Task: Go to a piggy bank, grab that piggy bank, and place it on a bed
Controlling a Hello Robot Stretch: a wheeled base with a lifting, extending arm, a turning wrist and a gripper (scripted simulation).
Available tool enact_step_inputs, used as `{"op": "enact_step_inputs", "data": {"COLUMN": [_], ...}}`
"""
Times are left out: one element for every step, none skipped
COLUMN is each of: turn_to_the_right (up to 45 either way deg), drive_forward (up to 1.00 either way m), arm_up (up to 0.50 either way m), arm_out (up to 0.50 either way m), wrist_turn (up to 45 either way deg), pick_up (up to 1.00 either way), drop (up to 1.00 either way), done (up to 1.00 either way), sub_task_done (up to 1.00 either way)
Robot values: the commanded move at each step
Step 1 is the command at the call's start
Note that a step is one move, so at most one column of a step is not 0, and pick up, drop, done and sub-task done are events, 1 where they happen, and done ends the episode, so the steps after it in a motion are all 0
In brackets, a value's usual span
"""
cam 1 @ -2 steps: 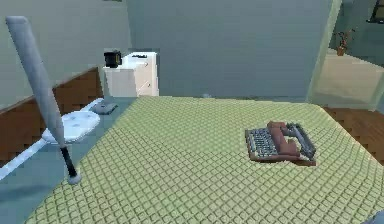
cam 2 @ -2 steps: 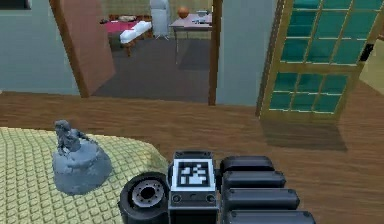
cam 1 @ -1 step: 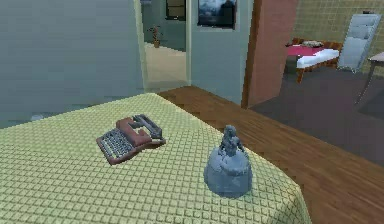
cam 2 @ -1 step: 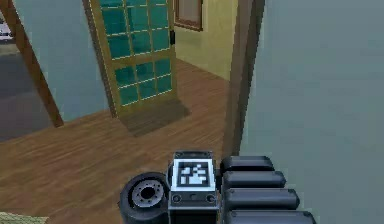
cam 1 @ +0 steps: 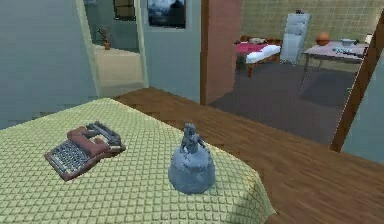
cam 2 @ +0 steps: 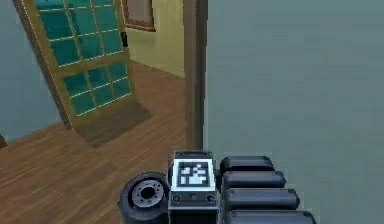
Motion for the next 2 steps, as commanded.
{"op": "enact_step_inputs", "data": {"turn_to_the_right": [-45.0,-45.0], "drive_forward": [0.00,0.00], "arm_up": [0.00,0.00], "arm_out": [0.00,0.00], "wrist_turn": [0.0,0.0], "pick_up": [0.00,0.00], "drop": [0.00,0.00], "done": [0.00,0.00], "sub_task_done": [0.00,0.00]}}
